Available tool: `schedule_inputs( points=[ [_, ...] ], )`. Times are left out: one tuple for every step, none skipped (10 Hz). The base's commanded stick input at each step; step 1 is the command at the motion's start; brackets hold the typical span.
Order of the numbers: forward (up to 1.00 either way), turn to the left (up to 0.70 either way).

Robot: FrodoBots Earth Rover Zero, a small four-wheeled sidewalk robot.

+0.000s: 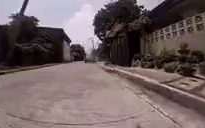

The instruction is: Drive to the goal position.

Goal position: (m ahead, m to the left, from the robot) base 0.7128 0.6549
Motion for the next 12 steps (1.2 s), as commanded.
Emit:
schedule_inputs(
  points=[
    [0.70,0.35],
    [0.70,0.31],
    [0.70,0.26],
    [0.70,0.21],
    [0.70,0.15],
    [0.70,0.10],
    [0.70,0.05],
    [0.70,0.00],
    [0.70,0.00],
    [0.70,0.00],
    [0.70,0.00],
    [0.70,0.00]
  ],
)
